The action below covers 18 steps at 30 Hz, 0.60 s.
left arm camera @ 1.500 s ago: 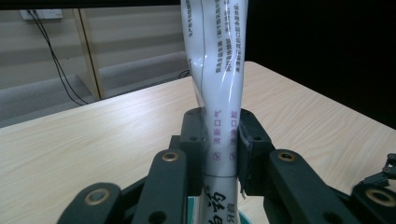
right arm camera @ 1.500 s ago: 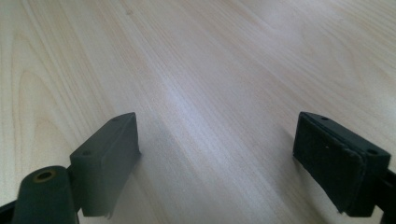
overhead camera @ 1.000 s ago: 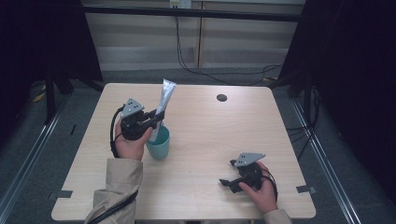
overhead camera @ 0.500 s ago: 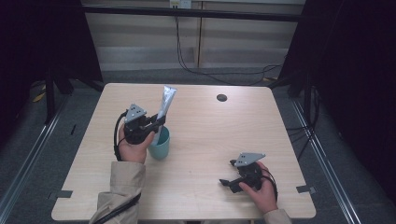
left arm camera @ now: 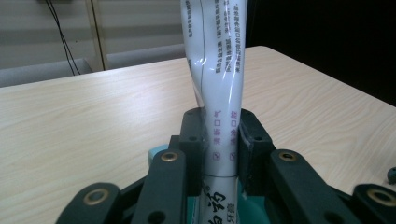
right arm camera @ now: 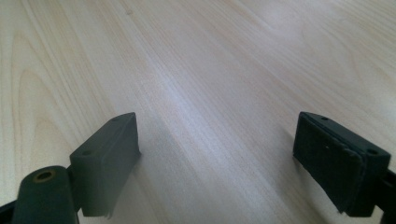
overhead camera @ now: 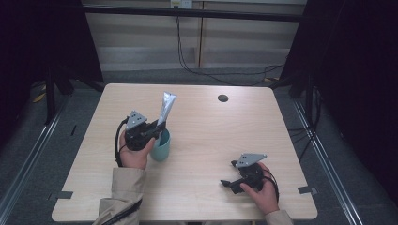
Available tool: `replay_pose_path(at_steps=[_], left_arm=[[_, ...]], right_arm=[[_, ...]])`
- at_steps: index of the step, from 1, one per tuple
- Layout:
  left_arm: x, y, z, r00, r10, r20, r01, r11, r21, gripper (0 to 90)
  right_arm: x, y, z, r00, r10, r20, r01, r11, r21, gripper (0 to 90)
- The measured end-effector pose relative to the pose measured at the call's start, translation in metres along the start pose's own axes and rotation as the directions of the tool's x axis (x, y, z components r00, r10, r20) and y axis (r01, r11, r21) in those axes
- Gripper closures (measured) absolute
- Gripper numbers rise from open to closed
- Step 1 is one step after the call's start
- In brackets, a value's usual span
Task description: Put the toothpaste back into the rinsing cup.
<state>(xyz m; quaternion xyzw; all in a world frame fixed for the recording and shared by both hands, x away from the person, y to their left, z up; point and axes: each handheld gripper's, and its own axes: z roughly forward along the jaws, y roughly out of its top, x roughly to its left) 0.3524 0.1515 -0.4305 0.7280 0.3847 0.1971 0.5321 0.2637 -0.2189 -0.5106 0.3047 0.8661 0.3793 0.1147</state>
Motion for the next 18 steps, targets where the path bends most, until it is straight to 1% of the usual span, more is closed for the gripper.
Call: replay_pose_path(at_steps=[2,4,8,10,13,14,15,18], left_arm=[[0.0,-0.002,0.0,1.0,0.006,0.002,-0.006,1.0,0.006,74.9],[-0.001,-0.003,0.0,1.0,-0.001,-0.002,0.001,0.9999,0.011,74.7],[-0.001,-0.009,0.0,1.0,-0.001,-0.003,0.001,0.9998,0.021,74.5],[-0.001,-0.011,0.0,1.0,-0.009,-0.001,0.009,0.9999,0.009,74.5],[-0.001,-0.012,-0.001,1.0,-0.006,0.003,0.006,1.0,0.005,74.3],[-0.001,-0.012,-0.001,1.0,-0.006,0.001,0.006,1.0,0.005,74.2],[-0.001,-0.011,-0.002,1.0,0.004,-0.006,-0.004,1.0,0.007,74.0],[-0.002,-0.011,-0.003,0.9999,0.003,-0.01,-0.003,1.0,0.005,73.4]], right_arm=[[0.0,0.0,0.0,1.0,0.0,0.0,0.0,1.0,0.0,13.8],[0.0,0.0,0.0,1.0,0.0,0.0,0.0,1.0,0.0,13.7],[0.0,0.0,0.0,1.0,0.0,0.0,0.0,1.0,0.0,13.7],[0.0,0.0,0.0,1.0,0.0,0.0,0.0,1.0,0.0,13.7],[0.0,0.0,0.0,1.0,0.001,0.0,-0.001,1.0,0.0,13.8],[0.0,0.0,0.0,1.0,0.0,0.0,0.0,1.0,0.0,13.7],[0.0,0.0,0.0,1.0,0.0,0.0,0.0,1.0,-0.001,13.7],[0.0,0.0,0.0,1.0,0.001,0.0,-0.001,1.0,0.0,13.7]])
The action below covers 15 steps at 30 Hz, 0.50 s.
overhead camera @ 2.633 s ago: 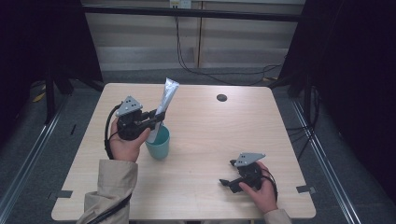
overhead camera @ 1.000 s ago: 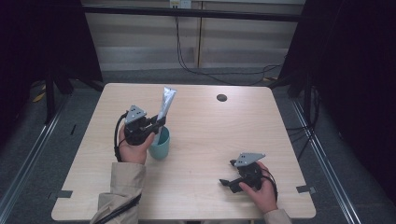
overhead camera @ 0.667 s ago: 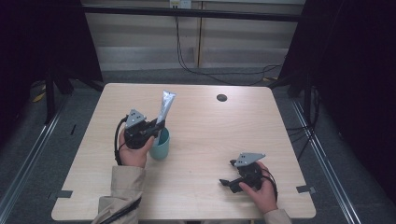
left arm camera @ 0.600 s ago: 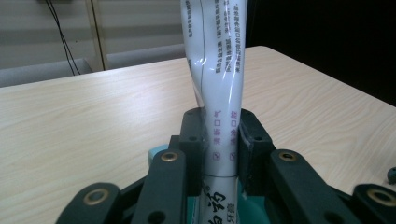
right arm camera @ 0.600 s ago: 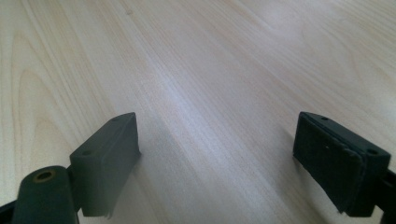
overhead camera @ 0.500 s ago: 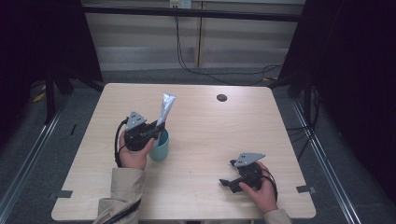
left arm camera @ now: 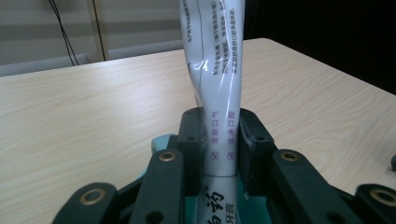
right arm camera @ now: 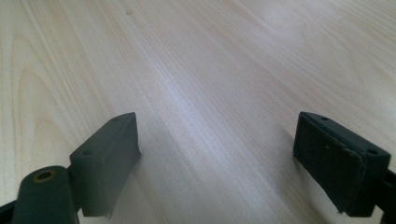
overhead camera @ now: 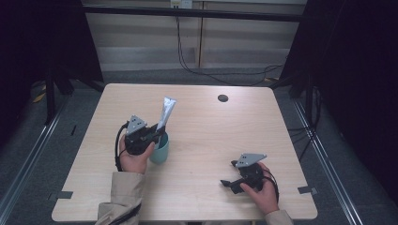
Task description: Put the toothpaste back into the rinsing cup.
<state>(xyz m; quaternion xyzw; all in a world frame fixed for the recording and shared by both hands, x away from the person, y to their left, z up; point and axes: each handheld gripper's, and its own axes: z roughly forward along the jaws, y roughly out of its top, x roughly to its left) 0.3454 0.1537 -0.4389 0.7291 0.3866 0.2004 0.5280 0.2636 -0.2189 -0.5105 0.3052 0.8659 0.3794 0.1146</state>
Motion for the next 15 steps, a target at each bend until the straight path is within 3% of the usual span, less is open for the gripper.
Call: replay_pose_path(at_steps=[5,9,15], left_arm=[[0.0001,0.0029,-0.0039,1.0,0.009,0.004,-0.009,0.9999,0.007,72.1],[0.0016,0.0028,-0.0052,0.9998,0.021,0.003,-0.022,0.999,0.04,71.9],[0.0007,-0.0049,-0.0045,1.0,0.005,-0.001,-0.005,0.9978,0.066,72.1]], right_arm=[[0.0,0.0,0.0,1.0,0.0,0.0,0.0,1.0,0.0,13.7],[0.0,0.0,0.0,1.0,0.0,0.0,0.0,1.0,0.0,13.7],[0.0,0.0,0.0,1.0,0.0,0.0,0.0,1.0,0.0,13.7]])
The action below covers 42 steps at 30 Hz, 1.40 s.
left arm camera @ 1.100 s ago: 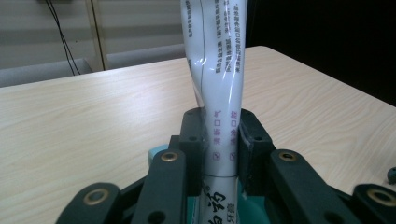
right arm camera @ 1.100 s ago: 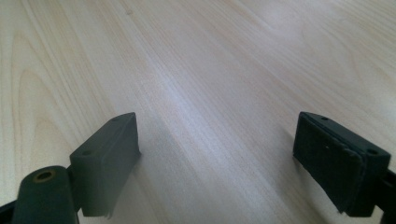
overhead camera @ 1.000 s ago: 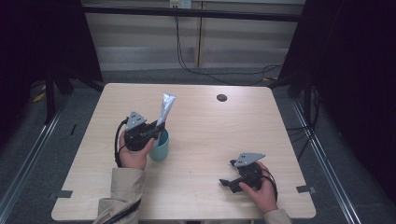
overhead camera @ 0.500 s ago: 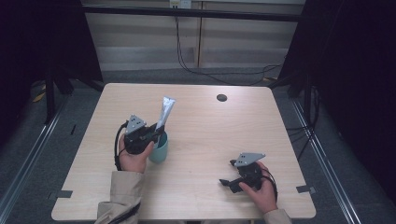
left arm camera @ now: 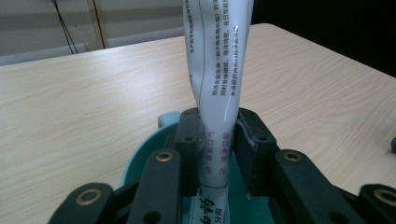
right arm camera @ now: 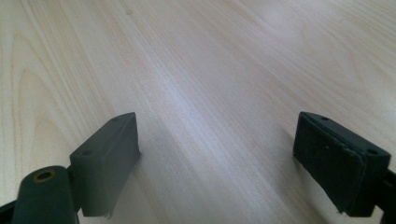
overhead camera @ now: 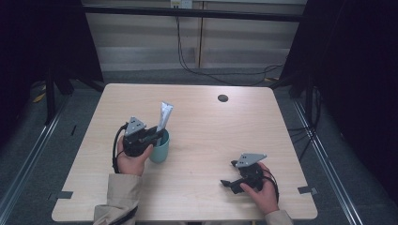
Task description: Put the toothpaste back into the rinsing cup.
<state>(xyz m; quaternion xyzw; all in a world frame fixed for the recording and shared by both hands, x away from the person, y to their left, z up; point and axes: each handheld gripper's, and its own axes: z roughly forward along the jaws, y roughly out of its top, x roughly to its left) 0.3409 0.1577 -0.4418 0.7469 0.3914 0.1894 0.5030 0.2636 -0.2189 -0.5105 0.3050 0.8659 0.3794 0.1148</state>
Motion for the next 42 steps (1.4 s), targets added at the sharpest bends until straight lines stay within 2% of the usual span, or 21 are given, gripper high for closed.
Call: replay_pose_path(at_steps=[3,14,17,25,42], left_arm=[[-0.0005,-0.0023,0.0005,0.9999,0.013,0.003,-0.013,0.9999,0.011,72.1],[0.0,-0.0052,-0.0024,1.0,0.0,0.006,0.0,1.0,0.005,71.9],[0.0004,-0.0053,-0.0038,0.9999,0.011,0.007,-0.012,0.9998,0.014,71.9],[0.001,-0.0061,-0.005,0.9999,-0.005,0.016,0.005,0.9999,0.016,71.5],[-0.0001,-0.0026,-0.0038,0.9993,0.024,0.029,-0.025,0.9982,0.054,65.7]], right_arm=[[0.0,0.0,0.0,1.0,0.001,0.0,-0.001,1.0,0.0,13.8],[0.0,0.0,0.0,1.0,0.0,0.0,0.0,1.0,0.0,13.7],[0.0,0.0,0.0,1.0,0.0,0.0,0.0,1.0,0.0,13.7],[0.0,0.0,0.0,1.0,0.0,0.0,0.0,1.0,0.0,13.7],[0.0,0.0002,0.0003,1.0,0.0,-0.001,0.0,1.0,0.0,13.7]])
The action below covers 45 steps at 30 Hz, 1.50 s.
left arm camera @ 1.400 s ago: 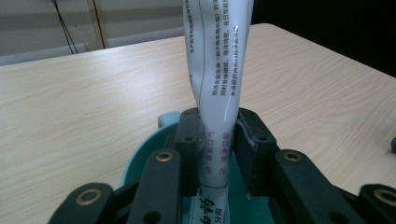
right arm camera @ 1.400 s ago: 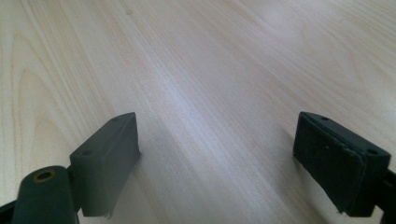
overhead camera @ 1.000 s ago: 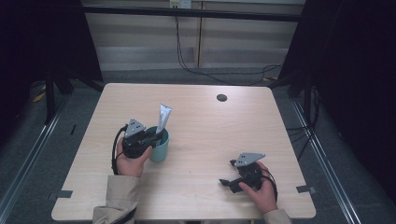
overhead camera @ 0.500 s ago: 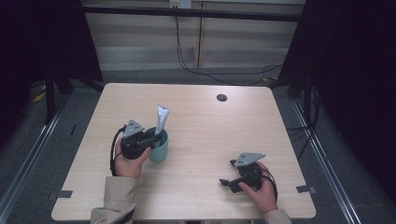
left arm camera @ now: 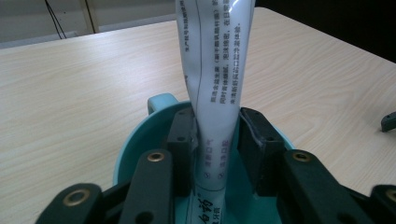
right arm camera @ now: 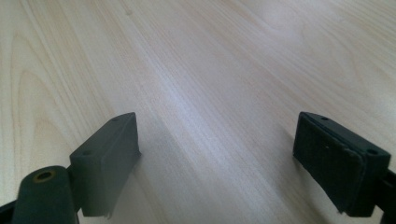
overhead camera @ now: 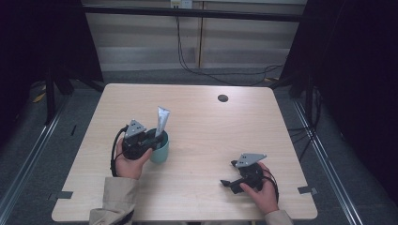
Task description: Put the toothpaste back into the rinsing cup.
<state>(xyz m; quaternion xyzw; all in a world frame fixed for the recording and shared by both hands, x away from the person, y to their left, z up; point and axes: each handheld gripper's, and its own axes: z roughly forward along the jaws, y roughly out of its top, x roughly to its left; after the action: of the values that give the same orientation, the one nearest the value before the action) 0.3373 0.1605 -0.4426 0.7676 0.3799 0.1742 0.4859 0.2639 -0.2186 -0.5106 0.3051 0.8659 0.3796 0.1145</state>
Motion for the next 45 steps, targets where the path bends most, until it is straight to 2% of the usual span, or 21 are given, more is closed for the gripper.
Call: replay_pose_path(at_steps=[8,11,16,19,27,35,41,45], left_arm=[[-0.002,0.005,0.0,1.0,0.003,-0.006,-0.003,0.9999,0.01,55.4],[-0.001,0.007,0.0,1.0,0.0,-0.008,0.0,0.9997,0.025,49.0],[0.0,0.011,-0.001,0.9999,0.005,-0.015,-0.004,0.9993,0.037,45.7],[0.0,0.013,-0.003,0.9998,-0.008,-0.018,0.008,0.9995,0.03,42.5],[0.004,0.017,-0.004,0.9994,-0.034,-0.001,0.034,0.9984,0.046,33.8],[0.005,0.018,-0.004,0.9996,-0.027,0.006,0.027,0.9979,0.06,27.7],[0.006,0.019,-0.004,0.9993,-0.031,0.019,0.03,0.9967,0.076,19.6],[0.006,0.019,-0.006,0.9992,-0.032,0.023,0.03,0.9967,0.075,18.2]], right_arm=[[0.0,0.0,0.0,1.0,0.001,0.0,-0.001,1.0,0.0,13.8],[0.0,0.0,0.0,1.0,0.0,0.0,0.0,1.0,-0.001,13.7],[0.0,0.0,0.0,1.0,0.001,0.0,-0.001,1.0,0.0,13.7],[0.0,0.0,0.0,1.0,0.0,0.0,0.0,1.0,0.0,13.7],[0.0,0.0,0.0,1.0,-0.001,0.0,0.001,1.0,0.001,13.7],[0.0,0.0,0.0,1.0,-0.001,0.0,0.001,1.0,0.0,13.7],[0.0,0.0,0.0,1.0,0.001,-0.001,-0.001,1.0,0.0,13.8],[0.0,0.0,0.0,1.0,0.0,0.0,0.0,1.0,0.0,13.7]])
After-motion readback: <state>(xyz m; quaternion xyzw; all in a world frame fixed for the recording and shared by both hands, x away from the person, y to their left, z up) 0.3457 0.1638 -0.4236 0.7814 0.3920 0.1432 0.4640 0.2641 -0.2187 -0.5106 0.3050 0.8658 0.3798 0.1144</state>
